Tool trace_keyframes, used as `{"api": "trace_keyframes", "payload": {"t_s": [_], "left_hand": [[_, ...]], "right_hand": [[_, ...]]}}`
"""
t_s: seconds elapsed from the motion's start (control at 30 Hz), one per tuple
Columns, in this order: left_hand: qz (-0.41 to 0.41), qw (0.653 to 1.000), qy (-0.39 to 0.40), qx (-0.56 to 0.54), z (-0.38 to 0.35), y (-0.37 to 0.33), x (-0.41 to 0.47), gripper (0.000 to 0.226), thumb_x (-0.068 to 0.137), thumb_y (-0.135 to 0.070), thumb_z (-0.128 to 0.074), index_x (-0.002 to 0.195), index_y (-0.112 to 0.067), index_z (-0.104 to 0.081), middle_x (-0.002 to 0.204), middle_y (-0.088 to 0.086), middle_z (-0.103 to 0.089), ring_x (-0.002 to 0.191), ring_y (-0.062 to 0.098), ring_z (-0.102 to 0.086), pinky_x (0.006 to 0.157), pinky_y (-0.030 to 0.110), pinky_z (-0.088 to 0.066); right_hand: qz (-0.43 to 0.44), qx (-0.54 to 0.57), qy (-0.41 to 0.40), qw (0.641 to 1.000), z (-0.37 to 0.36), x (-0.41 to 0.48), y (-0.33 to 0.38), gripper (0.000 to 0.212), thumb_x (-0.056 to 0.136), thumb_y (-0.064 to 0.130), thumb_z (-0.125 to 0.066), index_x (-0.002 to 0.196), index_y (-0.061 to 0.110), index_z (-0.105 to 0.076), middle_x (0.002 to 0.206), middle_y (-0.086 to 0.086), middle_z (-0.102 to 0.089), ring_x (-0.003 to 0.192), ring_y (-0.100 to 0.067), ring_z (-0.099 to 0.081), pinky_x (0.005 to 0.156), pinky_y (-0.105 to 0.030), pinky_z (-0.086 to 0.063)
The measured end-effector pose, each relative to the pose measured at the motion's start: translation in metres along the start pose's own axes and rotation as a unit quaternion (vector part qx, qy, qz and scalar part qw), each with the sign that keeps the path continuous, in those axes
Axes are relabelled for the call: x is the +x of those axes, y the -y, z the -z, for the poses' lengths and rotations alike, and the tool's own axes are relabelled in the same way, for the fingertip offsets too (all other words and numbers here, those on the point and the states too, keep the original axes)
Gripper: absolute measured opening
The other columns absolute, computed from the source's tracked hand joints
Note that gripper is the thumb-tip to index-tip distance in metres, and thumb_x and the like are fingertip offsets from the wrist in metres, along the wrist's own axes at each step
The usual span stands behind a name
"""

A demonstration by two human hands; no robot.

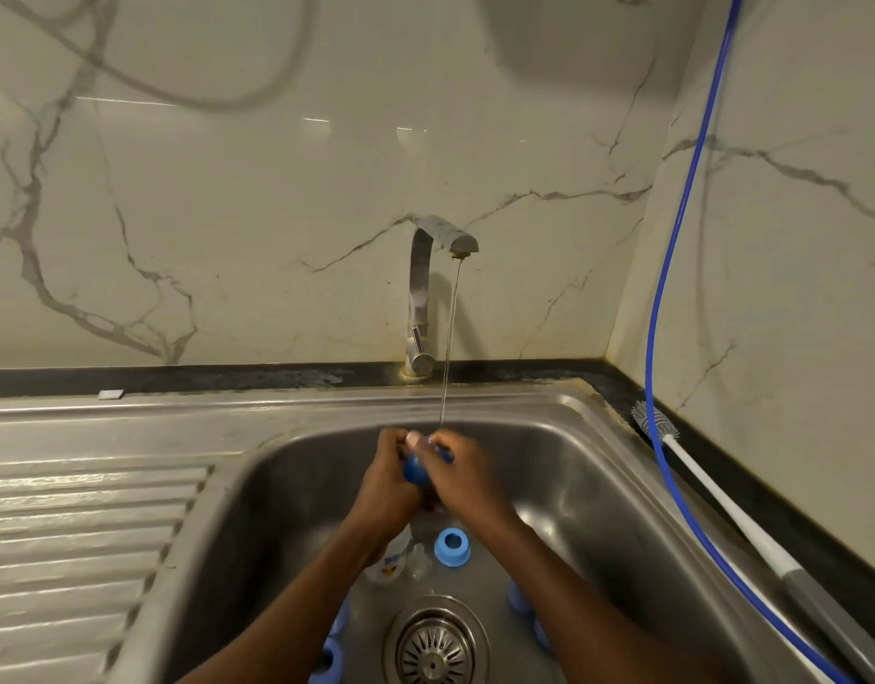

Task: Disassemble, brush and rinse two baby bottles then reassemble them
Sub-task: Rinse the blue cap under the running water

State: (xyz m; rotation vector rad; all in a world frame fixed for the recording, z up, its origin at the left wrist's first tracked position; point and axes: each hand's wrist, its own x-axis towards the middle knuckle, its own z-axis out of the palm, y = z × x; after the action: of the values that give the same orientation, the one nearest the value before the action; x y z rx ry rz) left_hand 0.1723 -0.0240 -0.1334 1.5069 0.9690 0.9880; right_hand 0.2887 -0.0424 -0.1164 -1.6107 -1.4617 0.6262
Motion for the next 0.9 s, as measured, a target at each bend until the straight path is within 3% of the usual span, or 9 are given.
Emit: {"api": "trace_keyframes", "payload": {"t_s": [0.07, 0.17, 0.27, 0.33, 0.43, 0.53, 0.63, 0.77, 0.9], "left_hand": [[0.022, 0.999, 0.047, -0.011, -0.001, -0.002, -0.002, 0.051, 0.086, 0.011, -0.06, 0.123, -0.016, -0.037, 0.11, 0.015, -0.059, 0.088, 0.021, -0.068, 0.067, 0.025, -0.058], [0.056, 0.988, 0.116, -0.082, 0.003, -0.004, -0.002, 0.051, 0.091, 0.007, -0.055, 0.131, -0.023, -0.044, 0.111, 0.019, -0.065, 0.094, 0.03, -0.068, 0.08, 0.038, -0.06], [0.04, 0.997, 0.047, -0.053, 0.007, 0.0, 0.002, 0.045, 0.089, 0.009, -0.056, 0.127, -0.015, -0.051, 0.109, 0.016, -0.068, 0.087, 0.023, -0.071, 0.074, 0.032, -0.06], [0.028, 0.999, 0.035, -0.018, 0.004, -0.002, -0.001, 0.05, 0.085, 0.009, -0.063, 0.125, -0.017, -0.047, 0.117, 0.014, -0.062, 0.092, 0.023, -0.071, 0.074, 0.033, -0.061], [0.059, 0.988, 0.115, -0.082, -0.003, -0.006, -0.005, 0.058, 0.084, 0.01, -0.064, 0.131, -0.018, -0.045, 0.119, 0.017, -0.063, 0.099, 0.028, -0.07, 0.082, 0.038, -0.06], [0.096, 0.961, 0.185, -0.183, -0.004, -0.013, -0.006, 0.052, 0.088, 0.01, -0.059, 0.132, -0.016, -0.049, 0.119, 0.022, -0.065, 0.101, 0.034, -0.068, 0.09, 0.043, -0.057], [0.113, 0.941, 0.183, -0.261, 0.002, -0.01, -0.003, 0.051, 0.09, 0.005, -0.057, 0.134, -0.02, -0.05, 0.127, 0.024, -0.06, 0.106, 0.037, -0.067, 0.086, 0.045, -0.059], [0.036, 0.996, 0.032, -0.072, 0.004, -0.001, 0.001, 0.046, 0.089, -0.002, -0.064, 0.129, -0.021, -0.051, 0.113, 0.014, -0.065, 0.089, 0.023, -0.072, 0.071, 0.032, -0.06], [0.008, 1.0, 0.022, 0.0, -0.001, 0.0, 0.001, 0.048, 0.085, -0.003, -0.07, 0.124, -0.021, -0.048, 0.108, 0.009, -0.065, 0.083, 0.017, -0.07, 0.07, 0.025, -0.058]], "right_hand": [[0.011, -0.043, 0.016, 0.999, -0.003, -0.002, -0.001, 0.018, 0.097, 0.039, -0.055, 0.094, 0.022, -0.062, 0.089, 0.004, -0.06, 0.079, -0.006, -0.057, 0.065, -0.015, -0.045], [-0.023, 0.031, 0.0, 0.999, 0.002, 0.001, -0.004, 0.026, 0.098, 0.028, -0.055, 0.123, 0.021, -0.056, 0.117, 0.005, -0.057, 0.105, -0.014, -0.058, 0.074, -0.017, -0.045], [-0.045, 0.166, -0.02, 0.985, 0.005, 0.004, 0.001, 0.018, 0.094, 0.034, -0.06, 0.104, 0.019, -0.058, 0.106, -0.004, -0.061, 0.095, -0.019, -0.061, 0.066, -0.019, -0.047], [-0.029, 0.124, -0.011, 0.992, 0.0, 0.003, 0.002, 0.024, 0.091, 0.042, -0.062, 0.095, 0.019, -0.058, 0.095, -0.001, -0.06, 0.09, -0.018, -0.06, 0.069, -0.022, -0.05], [-0.006, -0.015, -0.047, 0.999, -0.003, 0.004, -0.001, 0.018, 0.092, 0.039, -0.061, 0.088, 0.022, -0.055, 0.092, 0.009, -0.051, 0.095, -0.015, -0.054, 0.08, -0.028, -0.05], [-0.022, 0.005, -0.055, 0.998, 0.001, 0.011, -0.003, 0.017, 0.097, 0.035, -0.054, 0.1, 0.019, -0.059, 0.112, 0.006, -0.04, 0.11, -0.018, -0.05, 0.098, -0.035, -0.047], [-0.049, 0.055, -0.025, 0.997, 0.007, 0.012, -0.011, 0.025, 0.1, 0.032, -0.05, 0.113, 0.015, -0.062, 0.12, 0.001, -0.042, 0.11, -0.019, -0.054, 0.088, -0.029, -0.051], [-0.046, 0.052, 0.017, 0.997, 0.005, 0.012, -0.016, 0.023, 0.099, 0.039, -0.048, 0.112, 0.025, -0.062, 0.117, -0.004, -0.059, 0.1, -0.018, -0.061, 0.085, -0.038, -0.058], [-0.028, 0.023, 0.007, 0.999, 0.001, 0.009, -0.01, 0.021, 0.084, 0.038, -0.072, 0.103, 0.032, -0.064, 0.115, 0.0, -0.055, 0.099, -0.013, -0.059, 0.073, -0.02, -0.055]]}}
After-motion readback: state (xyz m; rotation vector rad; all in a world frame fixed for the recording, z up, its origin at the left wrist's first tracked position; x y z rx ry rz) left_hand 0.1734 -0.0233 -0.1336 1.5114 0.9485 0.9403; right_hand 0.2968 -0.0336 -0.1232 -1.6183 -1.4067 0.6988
